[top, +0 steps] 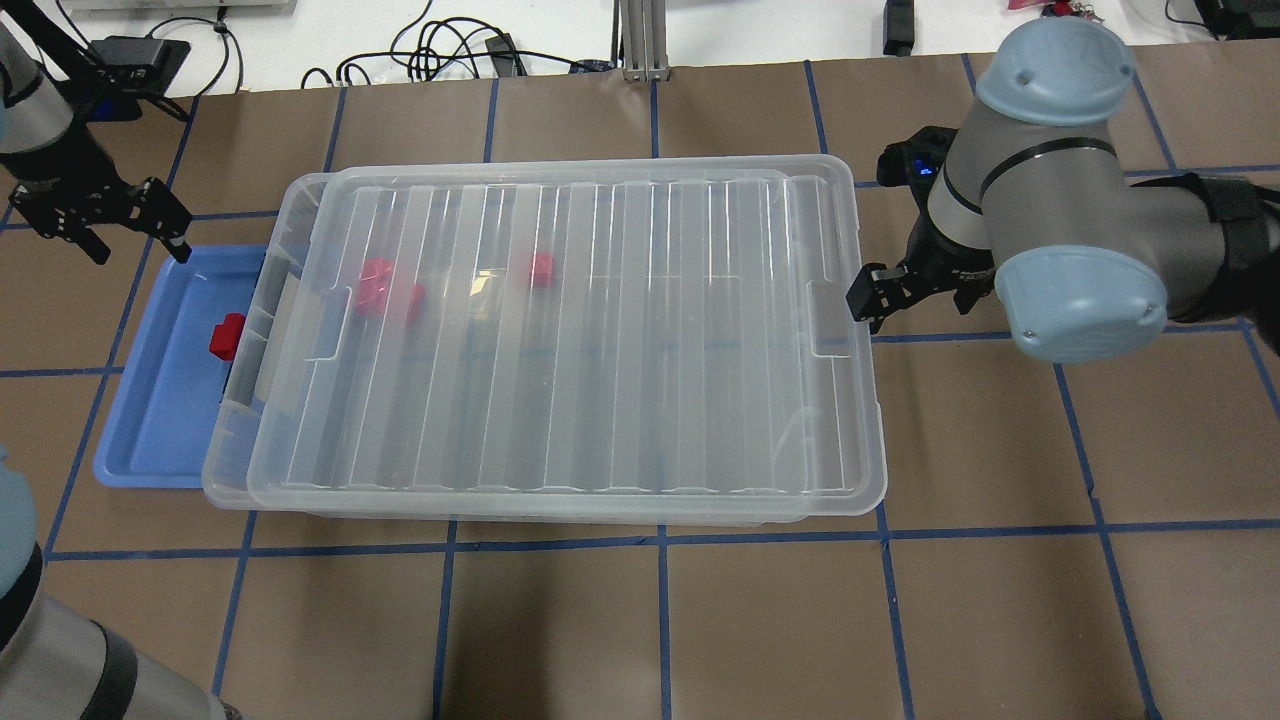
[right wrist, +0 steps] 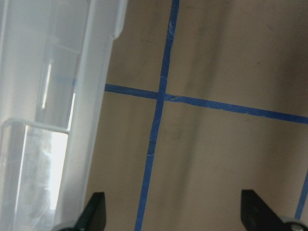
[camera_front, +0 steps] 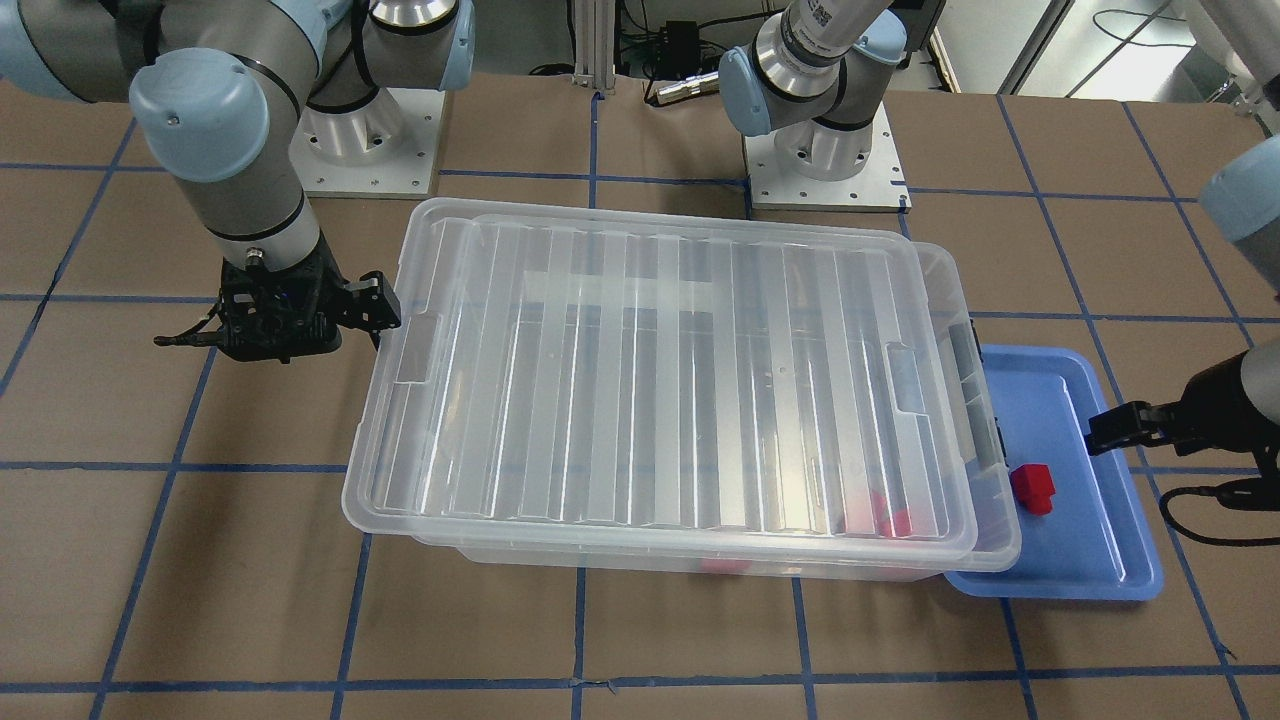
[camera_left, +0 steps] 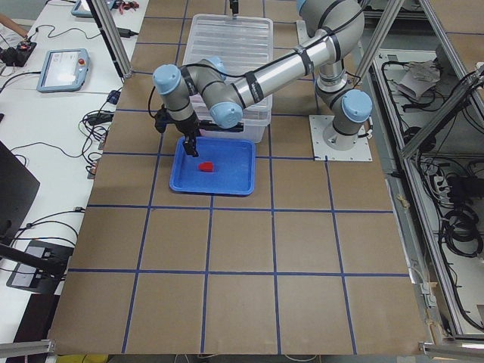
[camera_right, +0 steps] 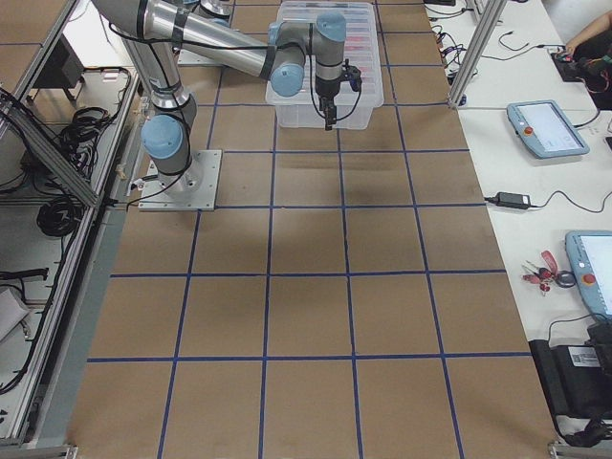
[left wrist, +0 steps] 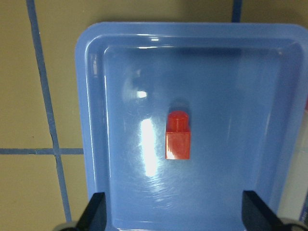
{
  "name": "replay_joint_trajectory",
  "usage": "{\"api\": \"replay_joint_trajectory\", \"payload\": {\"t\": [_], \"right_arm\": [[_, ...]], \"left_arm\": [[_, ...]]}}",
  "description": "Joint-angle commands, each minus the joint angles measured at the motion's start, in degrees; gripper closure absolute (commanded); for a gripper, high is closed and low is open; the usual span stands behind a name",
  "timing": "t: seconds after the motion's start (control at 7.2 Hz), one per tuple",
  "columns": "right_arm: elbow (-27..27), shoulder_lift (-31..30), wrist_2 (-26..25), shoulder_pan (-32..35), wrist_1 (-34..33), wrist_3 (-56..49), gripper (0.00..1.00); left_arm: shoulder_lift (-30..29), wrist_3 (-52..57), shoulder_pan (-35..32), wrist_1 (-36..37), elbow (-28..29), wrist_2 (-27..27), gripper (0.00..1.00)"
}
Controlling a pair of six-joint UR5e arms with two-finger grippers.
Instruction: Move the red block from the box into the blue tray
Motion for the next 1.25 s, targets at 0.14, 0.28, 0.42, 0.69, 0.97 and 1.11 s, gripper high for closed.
{"api": "replay_joint_trajectory", "payload": {"t": [0.14,0.28,0.42,0.69,0.97,1.11], "right_arm": [[-0.5,1.0,0.0,1.2,-1.1,1.5,0.00],[-1.3,0.7,-0.3,1.1,-0.9,1.3,0.00],[-4.3,0.3,-0.8,1.1,-0.2,1.5,0.00],[-15.9,-2.7,-0.6,3.8,12.0,6.7,0.00],[-26.7,-2.5,-0.4,5.6,27.0,6.9,0.00],[-26.8,-1.9,0.0,5.7,29.4,6.8,0.00]], "left_arm": [[7.2,-10.1,-9.9,-4.9,2.5,-2.3,0.00],[9.8,-11.1,-14.0,-5.2,2.3,-2.2,0.00],[13.1,-16.1,-17.1,-9.1,1.7,-2.4,0.00],[17.8,-20.7,-21.9,-9.3,-2.2,-2.2,0.00],[19.3,-20.7,-23.3,-8.6,-6.5,-2.4,0.00],[19.7,-20.7,-23.3,-8.9,-6.7,-2.5,0.00]]}}
